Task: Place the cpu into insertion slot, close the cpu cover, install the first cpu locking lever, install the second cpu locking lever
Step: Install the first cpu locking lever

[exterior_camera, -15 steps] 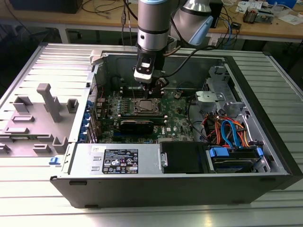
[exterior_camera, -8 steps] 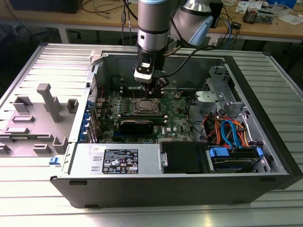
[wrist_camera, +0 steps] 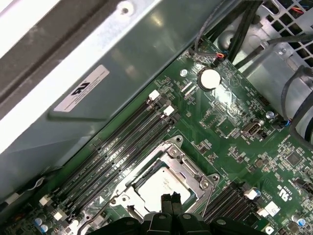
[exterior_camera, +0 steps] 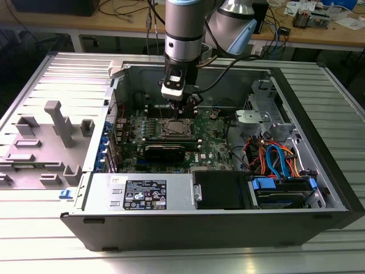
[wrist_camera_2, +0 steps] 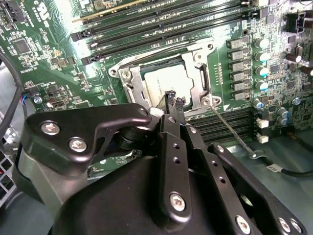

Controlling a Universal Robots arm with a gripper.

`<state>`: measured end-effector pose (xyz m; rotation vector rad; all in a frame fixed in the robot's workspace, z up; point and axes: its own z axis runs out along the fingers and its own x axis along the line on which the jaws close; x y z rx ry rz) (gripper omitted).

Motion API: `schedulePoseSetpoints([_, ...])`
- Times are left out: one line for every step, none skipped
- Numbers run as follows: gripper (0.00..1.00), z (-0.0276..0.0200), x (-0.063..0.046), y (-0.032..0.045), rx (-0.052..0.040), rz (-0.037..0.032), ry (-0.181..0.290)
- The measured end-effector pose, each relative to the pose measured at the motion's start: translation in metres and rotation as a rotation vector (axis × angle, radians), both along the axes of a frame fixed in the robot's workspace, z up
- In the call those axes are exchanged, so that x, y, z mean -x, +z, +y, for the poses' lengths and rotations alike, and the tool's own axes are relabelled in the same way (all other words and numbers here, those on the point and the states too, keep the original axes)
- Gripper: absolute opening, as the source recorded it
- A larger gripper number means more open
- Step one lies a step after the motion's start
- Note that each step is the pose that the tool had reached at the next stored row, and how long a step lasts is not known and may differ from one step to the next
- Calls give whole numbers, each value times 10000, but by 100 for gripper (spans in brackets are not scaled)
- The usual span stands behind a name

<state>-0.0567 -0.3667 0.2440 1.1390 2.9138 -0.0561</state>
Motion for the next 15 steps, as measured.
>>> schedulePoseSetpoints([11, 0, 0, 0, -1, 0, 159])
schedulePoseSetpoints([11, 0, 1, 0, -1, 0, 341])
schedulePoseSetpoints([11, 0, 4, 0, -1, 0, 533])
schedulePoseSetpoints([11, 0, 5, 1, -1, 0, 633])
schedulePoseSetpoints([11, -1, 5, 5, 0, 0, 715])
schedulePoseSetpoints([11, -1, 5, 8, 0, 1, 766])
schedulePoseSetpoints([11, 0, 5, 13, 0, 0, 836])
schedulePoseSetpoints([11, 0, 5, 19, -1, 0, 897])
schedulePoseSetpoints([11, 0, 5, 29, 0, 0, 972])
schedulePoseSetpoints([11, 0, 7, 41, -2, -1, 1063])
schedulePoseSetpoints([11, 1, 12, 41, -3, -2, 1152])
schedulePoseSetpoints([11, 0, 16, 43, 0, 0, 1261])
schedulePoseSetpoints([11, 0, 17, 42, 0, 0, 1387])
schedulePoseSetpoints([11, 0, 18, 42, -1, 0, 1509])
schedulePoseSetpoints([11, 0, 20, 42, -1, 0, 1635])
